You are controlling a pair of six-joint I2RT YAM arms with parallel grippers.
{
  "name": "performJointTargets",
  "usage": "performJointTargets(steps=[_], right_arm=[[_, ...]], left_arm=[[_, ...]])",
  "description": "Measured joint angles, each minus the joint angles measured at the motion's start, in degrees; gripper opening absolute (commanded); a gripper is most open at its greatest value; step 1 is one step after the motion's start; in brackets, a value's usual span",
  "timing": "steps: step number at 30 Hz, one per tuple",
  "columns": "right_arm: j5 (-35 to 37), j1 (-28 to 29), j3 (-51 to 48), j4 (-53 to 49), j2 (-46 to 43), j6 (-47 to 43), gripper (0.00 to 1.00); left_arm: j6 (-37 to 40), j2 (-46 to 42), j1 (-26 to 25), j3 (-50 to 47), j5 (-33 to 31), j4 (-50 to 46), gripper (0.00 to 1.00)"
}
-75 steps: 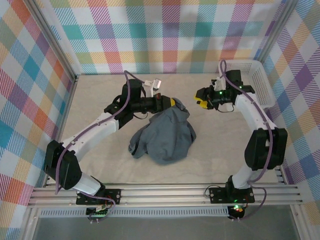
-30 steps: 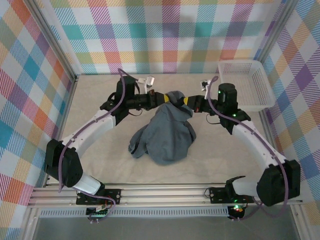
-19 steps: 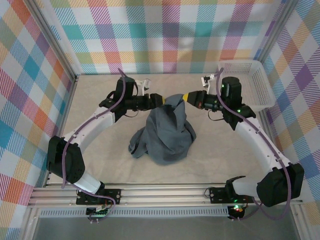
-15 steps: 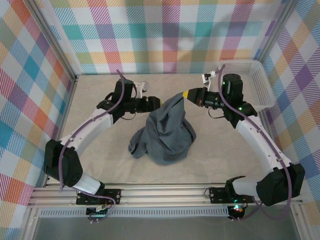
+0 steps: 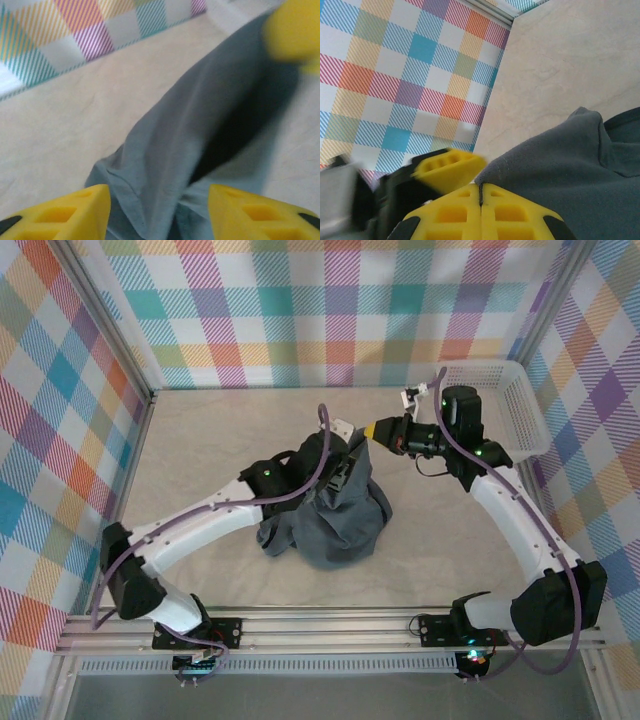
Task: Fold the inside-out t-shirt
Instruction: Turn the T-shirt inside out at the center of the table.
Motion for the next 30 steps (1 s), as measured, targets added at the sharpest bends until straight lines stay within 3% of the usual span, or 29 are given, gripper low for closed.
performJointTargets(steps=[3,7,9,11,12,16,19,20,23,25,30], right_arm=[[-0.68,0.0,0.5,-0.24,0.0,0.0,0.0],[-1.09,0.0,0.5,-0.81,0.0,0.02,0.0],[-1.51,0.0,0.5,-0.83,0.0,0.04,0.0],[-1.68,0.0,0.5,-0.9,0.0,0.02,0.0],[-1.6,-0.02,0.5,-1.22,0.0,-0.04,0.0],[0.07,-2.29,0.48,-3.5,1.44,-1.7,0.0],[1.97,-5.6,0.92,-5.73,6.97,-5.79,0.0],[2.73,-6.34,1.18,-6.86,9.35,-7.37,0.04],[4.39,-7.56,1.11,-10.36,14.36,-10.97,0.26],[5.62,-7.65,-0.07,-11.19,12.96,-13.05,0.38],[8.72,-6.51,-12.02,-2.56,-6.62,-18.86,0.46]], left_arm=[[0.35,1.25,3.91,-0.68,7.02,0.17,0.72],[-0.39,1.84,9.53,-1.01,20.02,2.34,0.69],[-1.97,2.67,11.72,-1.01,23.67,2.75,0.49],[-3.54,3.52,14.38,-1.36,28.79,3.85,0.03],[-4.74,3.74,15.8,-1.86,32.83,4.96,0.0],[-16.48,3.91,22.62,-5.7,53.92,16.83,0.0],[-28.55,3.89,25.16,-9.97,64.26,30.69,0.0],[-32.09,3.89,25.29,-11.15,66.79,34.38,0.0],[-40.74,3.87,24.92,-14.03,72.41,43.04,0.0],[-43.54,3.19,24.79,-15.87,74.4,46.05,0.0],[-45.75,1.22,24.81,-17.53,77.22,47.32,0.0]])
